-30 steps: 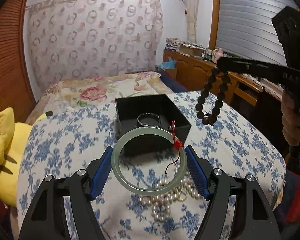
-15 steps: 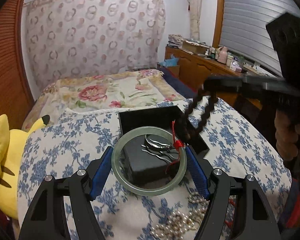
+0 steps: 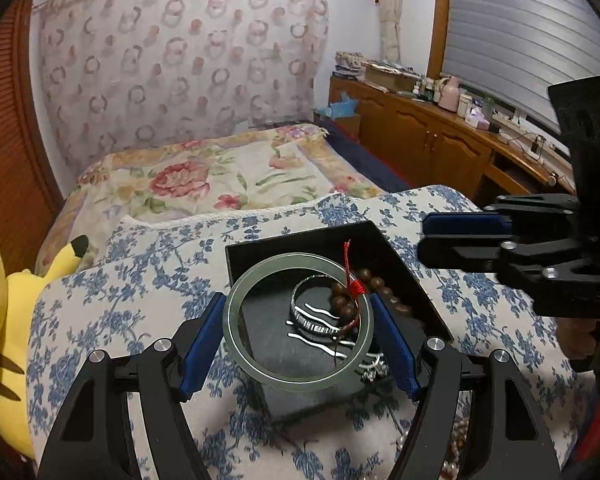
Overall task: Organize jewelry
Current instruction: 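Lower the jade bangle and bead bracelet into the black box and open both tools, then move both open tools back to the pearl necklaces, then lift a pearl necklace over the box with the left tool while the right tool grasps tangled pearls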
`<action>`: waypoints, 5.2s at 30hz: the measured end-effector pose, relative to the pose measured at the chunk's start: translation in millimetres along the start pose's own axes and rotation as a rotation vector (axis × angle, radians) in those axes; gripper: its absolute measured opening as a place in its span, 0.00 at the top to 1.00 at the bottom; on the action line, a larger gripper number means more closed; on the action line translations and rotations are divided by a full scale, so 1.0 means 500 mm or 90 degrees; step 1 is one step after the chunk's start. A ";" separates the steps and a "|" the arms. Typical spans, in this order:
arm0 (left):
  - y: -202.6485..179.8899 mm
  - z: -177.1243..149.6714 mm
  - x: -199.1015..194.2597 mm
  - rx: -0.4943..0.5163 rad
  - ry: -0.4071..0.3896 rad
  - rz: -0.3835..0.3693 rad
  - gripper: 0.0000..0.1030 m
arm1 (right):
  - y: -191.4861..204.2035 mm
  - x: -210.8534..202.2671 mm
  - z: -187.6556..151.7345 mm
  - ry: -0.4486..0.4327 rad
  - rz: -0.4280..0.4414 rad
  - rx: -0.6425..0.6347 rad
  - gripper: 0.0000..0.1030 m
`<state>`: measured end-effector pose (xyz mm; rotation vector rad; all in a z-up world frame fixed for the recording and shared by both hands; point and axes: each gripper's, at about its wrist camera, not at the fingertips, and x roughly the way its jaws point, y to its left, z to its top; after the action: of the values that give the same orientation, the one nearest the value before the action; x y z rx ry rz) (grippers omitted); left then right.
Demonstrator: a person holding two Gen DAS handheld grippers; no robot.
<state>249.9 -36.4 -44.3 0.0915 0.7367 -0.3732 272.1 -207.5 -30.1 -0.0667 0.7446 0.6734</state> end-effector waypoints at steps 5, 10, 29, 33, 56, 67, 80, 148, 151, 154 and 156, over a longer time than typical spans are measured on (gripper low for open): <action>-0.003 0.010 0.026 0.000 0.013 0.000 0.33 | -0.020 -0.012 -0.005 -0.007 -0.027 0.000 0.71; -0.016 0.016 0.043 0.008 0.019 0.001 0.33 | -0.032 -0.015 -0.026 -0.003 -0.038 0.005 0.71; -0.048 -0.018 -0.022 0.013 -0.009 0.017 0.17 | -0.019 -0.082 -0.104 -0.014 -0.078 0.038 0.71; -0.059 -0.050 -0.070 0.010 -0.026 0.031 0.10 | 0.010 -0.100 -0.135 -0.018 -0.081 0.038 0.71; -0.042 -0.251 -0.180 -0.050 0.002 0.043 0.08 | 0.099 -0.125 -0.321 0.036 -0.100 0.055 0.47; -0.058 -0.307 -0.181 -0.049 0.047 0.001 0.43 | 0.122 -0.107 -0.341 0.040 -0.110 0.039 0.46; -0.131 -0.281 -0.144 0.031 0.069 -0.012 0.77 | 0.118 -0.108 -0.345 0.036 -0.113 0.043 0.46; -0.050 -0.115 -0.382 -0.028 -0.158 0.013 0.94 | 0.147 -0.041 -0.281 0.078 -0.049 0.011 0.86; -0.049 -0.119 -0.378 -0.031 -0.156 0.013 0.94 | 0.144 -0.039 -0.282 0.081 -0.046 0.010 0.95; -0.047 -0.122 -0.375 -0.033 -0.154 0.014 0.94 | 0.143 -0.039 -0.284 0.082 -0.049 0.007 0.95; -0.045 -0.124 -0.372 -0.034 -0.152 0.015 0.94 | 0.145 -0.041 -0.285 0.077 -0.056 0.004 0.96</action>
<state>75.9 11.5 35.8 0.0047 0.5081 -0.3358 132.2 -202.4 -110.2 -0.1351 0.8552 0.5876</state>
